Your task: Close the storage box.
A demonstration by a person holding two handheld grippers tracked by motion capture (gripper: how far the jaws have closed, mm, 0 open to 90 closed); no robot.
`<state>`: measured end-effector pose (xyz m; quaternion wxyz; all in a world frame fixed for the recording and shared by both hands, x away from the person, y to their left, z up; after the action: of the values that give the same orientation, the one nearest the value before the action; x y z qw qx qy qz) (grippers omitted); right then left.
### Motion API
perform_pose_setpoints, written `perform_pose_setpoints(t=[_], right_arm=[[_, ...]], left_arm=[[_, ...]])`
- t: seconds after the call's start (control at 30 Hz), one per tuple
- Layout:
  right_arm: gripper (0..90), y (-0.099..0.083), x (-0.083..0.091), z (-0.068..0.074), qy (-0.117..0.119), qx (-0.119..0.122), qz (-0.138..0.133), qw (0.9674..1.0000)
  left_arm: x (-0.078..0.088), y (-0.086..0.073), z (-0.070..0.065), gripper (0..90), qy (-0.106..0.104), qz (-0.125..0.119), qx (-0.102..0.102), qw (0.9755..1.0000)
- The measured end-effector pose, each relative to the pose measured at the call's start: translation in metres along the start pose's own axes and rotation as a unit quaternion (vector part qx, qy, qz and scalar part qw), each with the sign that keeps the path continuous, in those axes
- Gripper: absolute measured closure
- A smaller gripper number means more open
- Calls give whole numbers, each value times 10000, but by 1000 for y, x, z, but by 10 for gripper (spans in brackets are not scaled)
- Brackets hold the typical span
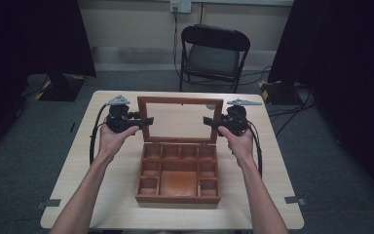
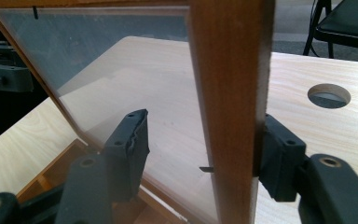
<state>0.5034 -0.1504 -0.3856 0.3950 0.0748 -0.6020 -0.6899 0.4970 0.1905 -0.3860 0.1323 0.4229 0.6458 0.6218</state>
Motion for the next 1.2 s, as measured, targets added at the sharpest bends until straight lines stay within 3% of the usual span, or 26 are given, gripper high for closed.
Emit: perform_pose_setpoints(t=[0.17, 0.47, 0.6, 0.83, 1.0, 1.2], right_arm=[[413, -1, 4, 3, 56, 47, -7, 10000], [362, -9, 12, 10, 44, 117, -81, 9999], [374, -13, 14, 12, 6, 124, -84, 9999], [371, -19, 18, 15, 27, 142, -108, 9998], [363, -20, 21, 20, 25, 190, -64, 9998], [343, -25, 26, 23, 37, 178, -102, 9998]], left_arm=[[4, -1, -4, 461, 12, -38, -124, 9999], [13, -8, -9, 483, -93, -187, -52, 9998], [13, -9, -11, 429, 93, -162, 24, 9998], [16, -13, -12, 419, 29, -186, 83, 9998], [18, -18, -22, 402, -52, -230, -8, 9997], [17, -24, -24, 396, -48, -170, -64, 9998]])
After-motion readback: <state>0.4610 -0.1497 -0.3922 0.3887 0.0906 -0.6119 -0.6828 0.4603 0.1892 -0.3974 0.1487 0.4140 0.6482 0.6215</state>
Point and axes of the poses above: each handheld gripper's, and its own axes: x roughly backward along the jaws, y roughly out of its top, z roughly to its left, the point moved 3 cm from there along -x, roughly forward along the jaws, and after that the axes turned 6 degrees about -z, right-handed, at the moved point
